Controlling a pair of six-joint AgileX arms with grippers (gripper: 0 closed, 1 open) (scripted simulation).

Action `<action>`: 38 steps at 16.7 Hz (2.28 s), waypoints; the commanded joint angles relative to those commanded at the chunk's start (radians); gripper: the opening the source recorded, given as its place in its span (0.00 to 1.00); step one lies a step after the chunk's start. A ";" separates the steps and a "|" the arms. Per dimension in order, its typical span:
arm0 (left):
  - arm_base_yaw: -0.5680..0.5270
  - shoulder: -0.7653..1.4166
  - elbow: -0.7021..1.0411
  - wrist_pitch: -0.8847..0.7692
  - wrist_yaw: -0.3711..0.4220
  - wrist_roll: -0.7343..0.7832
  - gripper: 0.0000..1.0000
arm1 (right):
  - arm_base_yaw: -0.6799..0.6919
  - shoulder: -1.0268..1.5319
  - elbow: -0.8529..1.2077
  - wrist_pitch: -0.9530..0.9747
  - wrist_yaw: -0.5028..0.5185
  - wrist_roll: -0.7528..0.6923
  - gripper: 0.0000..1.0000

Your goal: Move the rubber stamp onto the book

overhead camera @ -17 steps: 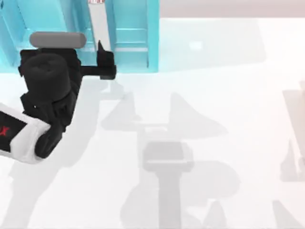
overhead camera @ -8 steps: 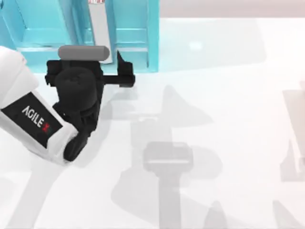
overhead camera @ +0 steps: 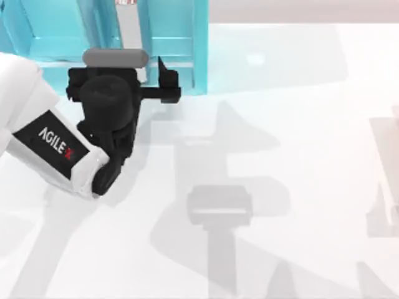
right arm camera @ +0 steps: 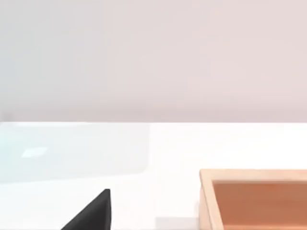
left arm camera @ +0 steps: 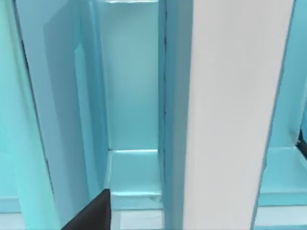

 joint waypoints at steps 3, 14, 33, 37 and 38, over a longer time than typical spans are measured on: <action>0.023 0.076 0.140 -0.063 0.024 0.003 1.00 | 0.000 0.000 0.000 0.000 0.000 0.000 1.00; 0.062 0.183 0.347 -0.163 0.064 0.006 0.92 | 0.000 0.000 0.000 0.000 0.000 0.000 1.00; 0.062 0.183 0.347 -0.163 0.064 0.006 0.00 | 0.000 0.000 0.000 0.000 0.000 0.000 1.00; 0.052 0.168 0.340 -0.173 0.062 0.006 0.00 | 0.000 0.000 0.000 0.000 0.000 0.000 1.00; 0.045 0.145 0.328 -0.188 0.057 0.005 0.00 | 0.000 0.000 0.000 0.000 0.000 0.000 1.00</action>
